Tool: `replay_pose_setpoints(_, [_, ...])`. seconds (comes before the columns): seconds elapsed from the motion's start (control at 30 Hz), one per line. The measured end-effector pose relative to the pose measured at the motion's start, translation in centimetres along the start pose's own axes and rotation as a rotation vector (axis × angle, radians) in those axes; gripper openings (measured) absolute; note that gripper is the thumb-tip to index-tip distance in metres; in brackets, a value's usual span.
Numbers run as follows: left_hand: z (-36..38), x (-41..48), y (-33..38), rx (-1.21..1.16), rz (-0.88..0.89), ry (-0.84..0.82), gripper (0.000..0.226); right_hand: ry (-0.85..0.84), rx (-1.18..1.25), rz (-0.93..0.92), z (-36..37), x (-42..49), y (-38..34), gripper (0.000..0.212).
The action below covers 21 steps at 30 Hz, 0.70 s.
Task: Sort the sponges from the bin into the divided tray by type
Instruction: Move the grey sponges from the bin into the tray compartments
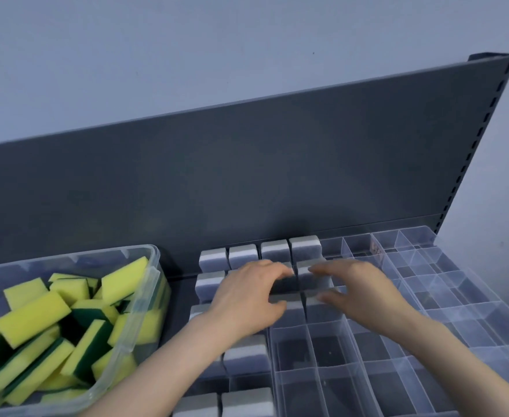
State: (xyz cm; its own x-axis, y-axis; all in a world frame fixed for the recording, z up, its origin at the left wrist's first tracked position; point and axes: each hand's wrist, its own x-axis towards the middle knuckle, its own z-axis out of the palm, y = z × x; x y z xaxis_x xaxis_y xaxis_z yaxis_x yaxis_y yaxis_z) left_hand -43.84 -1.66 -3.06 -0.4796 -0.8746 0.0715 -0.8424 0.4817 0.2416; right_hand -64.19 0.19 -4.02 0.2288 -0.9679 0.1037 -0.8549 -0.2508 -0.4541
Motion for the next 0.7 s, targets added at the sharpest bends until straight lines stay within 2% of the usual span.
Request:
replay_pose_setpoints(0.07, [-1.2, -1.0, -1.0, -0.001, -0.028, 0.047, 0.041, 0.059, 0.048, -0.021, -0.1, 0.3, -1.4, 0.04])
replay_pose_setpoints(0.17, [-2.6, -3.1, -3.2, 0.031, -0.087, 0.096, 0.035, 0.047, 0.081, -0.078, 0.9, 1.1, -3.8, 0.037])
replay_pose_setpoints(0.47, [-5.9, -11.2, -13.4, 0.248, -0.296, 0.053, 0.036, -0.05, 0.049, -0.213, 5.9, 4.7, -13.6, 0.037])
replay_pose_setpoints(0.7, [-9.1, -18.0, -22.8, 0.221, -0.424, 0.064, 0.035, -0.068, 0.029, -0.277, 10.1, 6.7, -21.9, 0.035])
